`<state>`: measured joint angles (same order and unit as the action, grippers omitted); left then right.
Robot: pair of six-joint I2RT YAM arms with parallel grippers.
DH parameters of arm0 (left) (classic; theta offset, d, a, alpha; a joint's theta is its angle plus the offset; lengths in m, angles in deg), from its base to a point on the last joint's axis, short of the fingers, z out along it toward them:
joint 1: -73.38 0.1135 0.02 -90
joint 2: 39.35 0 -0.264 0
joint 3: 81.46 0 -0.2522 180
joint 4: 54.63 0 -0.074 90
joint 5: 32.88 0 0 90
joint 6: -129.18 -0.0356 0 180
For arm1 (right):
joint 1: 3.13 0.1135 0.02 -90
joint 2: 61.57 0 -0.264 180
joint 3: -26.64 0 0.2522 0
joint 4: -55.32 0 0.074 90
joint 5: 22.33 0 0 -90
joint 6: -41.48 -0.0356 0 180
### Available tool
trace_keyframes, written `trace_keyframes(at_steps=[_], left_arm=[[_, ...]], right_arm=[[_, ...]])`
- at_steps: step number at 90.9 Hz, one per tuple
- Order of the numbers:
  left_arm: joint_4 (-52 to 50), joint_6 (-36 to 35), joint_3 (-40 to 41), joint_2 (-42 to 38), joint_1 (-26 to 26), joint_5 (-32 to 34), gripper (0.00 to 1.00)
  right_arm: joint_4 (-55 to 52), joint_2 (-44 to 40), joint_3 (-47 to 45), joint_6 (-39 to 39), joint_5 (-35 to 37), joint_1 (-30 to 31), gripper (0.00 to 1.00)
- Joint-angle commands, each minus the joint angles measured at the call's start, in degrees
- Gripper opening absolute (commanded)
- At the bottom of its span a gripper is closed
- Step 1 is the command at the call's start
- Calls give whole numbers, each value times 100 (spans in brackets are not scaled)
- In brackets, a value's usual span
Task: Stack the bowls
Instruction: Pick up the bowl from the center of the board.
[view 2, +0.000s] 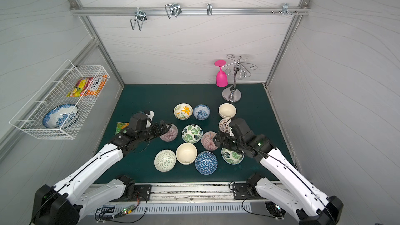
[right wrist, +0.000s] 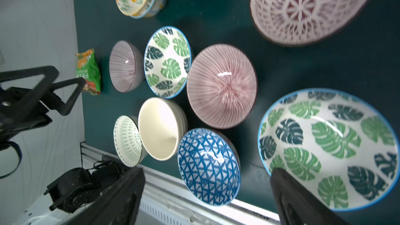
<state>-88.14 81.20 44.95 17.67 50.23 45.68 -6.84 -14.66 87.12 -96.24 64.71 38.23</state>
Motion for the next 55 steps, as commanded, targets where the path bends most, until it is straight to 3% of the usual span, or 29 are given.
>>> trace_keyframes(at_steps=[1, 22, 36, 55], left_arm=[[-116, -26, 61, -192, -153, -149, 100], [-137, 24, 259, -554, -391, 6, 100], [130, -109, 345, -717, -503, -339, 100], [212, -61, 476, -942, -571, -136, 100]], right_arm=[[-326, -255, -387, -808, 305, 482, 92], [58, 12, -984, -1269, 374, 1137, 77], [526, 212, -1301, -1334, 279, 1224, 63], [849, 373, -1424, -1353, 169, 1240, 49]])
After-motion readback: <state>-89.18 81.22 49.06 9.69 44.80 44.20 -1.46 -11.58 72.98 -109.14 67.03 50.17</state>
